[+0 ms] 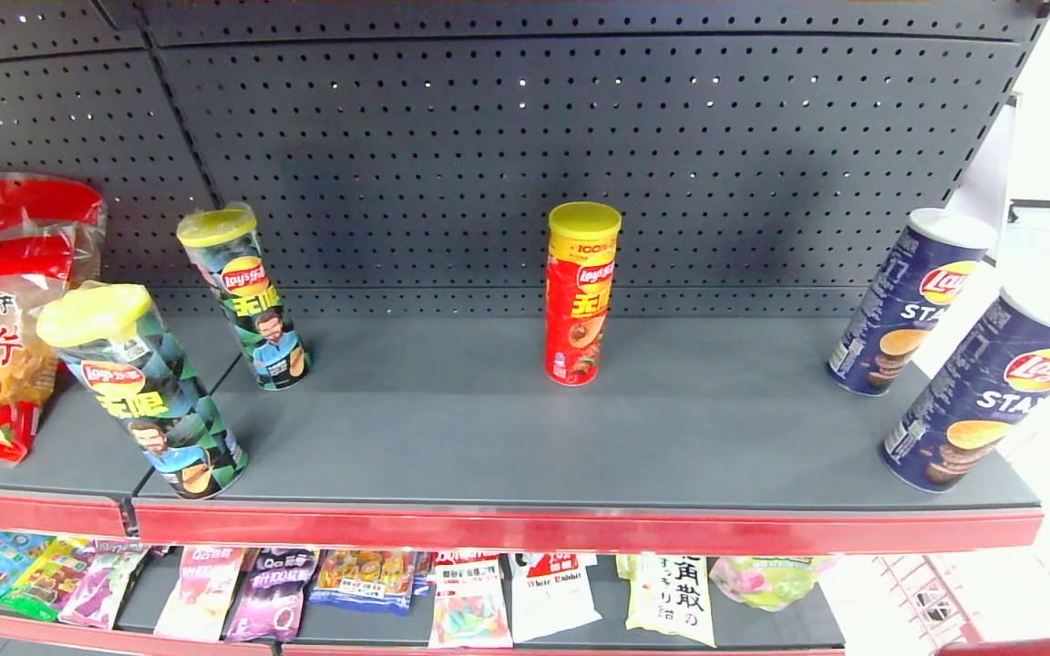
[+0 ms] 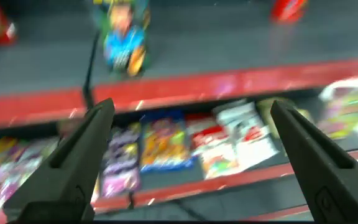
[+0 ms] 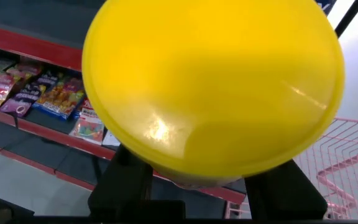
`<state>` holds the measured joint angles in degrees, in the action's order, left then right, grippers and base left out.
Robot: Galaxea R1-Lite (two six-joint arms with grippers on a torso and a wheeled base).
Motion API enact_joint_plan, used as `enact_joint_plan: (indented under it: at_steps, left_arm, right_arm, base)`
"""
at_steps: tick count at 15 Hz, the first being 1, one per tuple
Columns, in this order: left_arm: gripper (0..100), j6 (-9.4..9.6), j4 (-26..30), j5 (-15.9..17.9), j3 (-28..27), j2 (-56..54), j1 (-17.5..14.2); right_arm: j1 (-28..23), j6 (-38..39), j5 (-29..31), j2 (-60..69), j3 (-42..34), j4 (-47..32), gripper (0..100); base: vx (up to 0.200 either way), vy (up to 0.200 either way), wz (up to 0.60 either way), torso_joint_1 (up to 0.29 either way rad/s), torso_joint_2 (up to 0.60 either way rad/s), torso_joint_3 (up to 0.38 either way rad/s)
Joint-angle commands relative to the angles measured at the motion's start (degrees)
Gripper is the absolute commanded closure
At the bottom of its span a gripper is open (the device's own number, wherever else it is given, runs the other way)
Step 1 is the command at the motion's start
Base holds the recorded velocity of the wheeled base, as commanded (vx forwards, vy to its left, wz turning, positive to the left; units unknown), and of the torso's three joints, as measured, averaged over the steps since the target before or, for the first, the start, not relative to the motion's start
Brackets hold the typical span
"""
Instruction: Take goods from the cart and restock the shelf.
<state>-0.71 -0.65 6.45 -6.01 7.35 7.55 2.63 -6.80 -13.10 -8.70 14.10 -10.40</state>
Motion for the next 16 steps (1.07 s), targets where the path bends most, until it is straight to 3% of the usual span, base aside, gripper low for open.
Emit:
enact_joint_plan:
  at_steps: [1, 2, 3, 4, 5, 7, 9, 13, 15, 16]
  left_arm:
    - [0, -7.55, -0.58, 5.06, -22.73, 22.44, 5.11]
    - [0, -7.29, -0.67, 9.37, -25.63, 26.93, 7.22]
    - [0, -3.16, -2.08, 17.28, -26.51, 34.92, 10.3]
    - [0, -1.05, -5.24, 22.2, -27.12, 42.4, 10.82]
    - [0, -0.17, -11.13, 24.49, -28.36, 51.1, 10.82]
    - [0, 2.82, -24.93, 25.02, -29.32, 65.42, 12.14]
    - [0, 3.08, -32.66, 24.66, -32.31, 76.58, 12.93]
    - [0, 3.26, -34.6, 22.64, -45.49, 90.74, 15.66]
    - [0, 5.19, -34.69, 21.68, -48.92, 95.04, 17.24]
    - [0, 5.28, -34.69, 21.06, -50.77, 97.06, 18.47]
  right_arm:
    - [0.27, -0.05, 0.01, -1.84, -0.48, 0.03, 100]
    - [0.27, -0.05, 0.01, -2.28, -0.75, 0.03, 100]
    - [0.18, -0.14, 0.1, -5.62, -0.04, 0.64, 100]
    - [0.18, -0.14, 0.01, -6.94, 0.75, 0.73, 100]
    - [0.18, -0.14, 0.01, -7.29, 1.1, 0.64, 100]
    - [0.44, 0.03, -0.25, -7.47, 1.98, 0.73, 100]
    - [0.36, 0.3, -0.17, -7.03, 1.98, 0.64, 100]
    - [0.0, 1.97, 0.1, -3.86, 0.84, 0.03, 100]
    - [0.0, 1.97, 0.1, -3.86, 0.84, 0.12, 100]
    - [0.0, 1.97, 0.27, -3.95, 0.92, 0.12, 100]
  base:
    - [0.0, 0.0, 0.0, 0.0, 0.0, 0.0]
    - [0.0, 0.0, 0.0, 0.0, 0.0, 0.0]
    - [0.0, 0.0, 0.0, 0.0, 0.0, 0.0]
    - [0.0, 0.0, 0.0, 0.0, 0.0, 0.0]
    - [0.0, 0.0, 0.0, 0.0, 0.0, 0.0]
    - [0.0, 0.0, 0.0, 0.0, 0.0, 0.0]
    - [0.0, 0.0, 0.0, 0.0, 0.0, 0.0]
    - [0.0, 0.0, 0.0, 0.0, 0.0, 0.0]
    - [0.0, 0.0, 0.0, 0.0, 0.0, 0.0]
    - [0.0, 0.0, 0.0, 0.0, 0.0, 0.0]
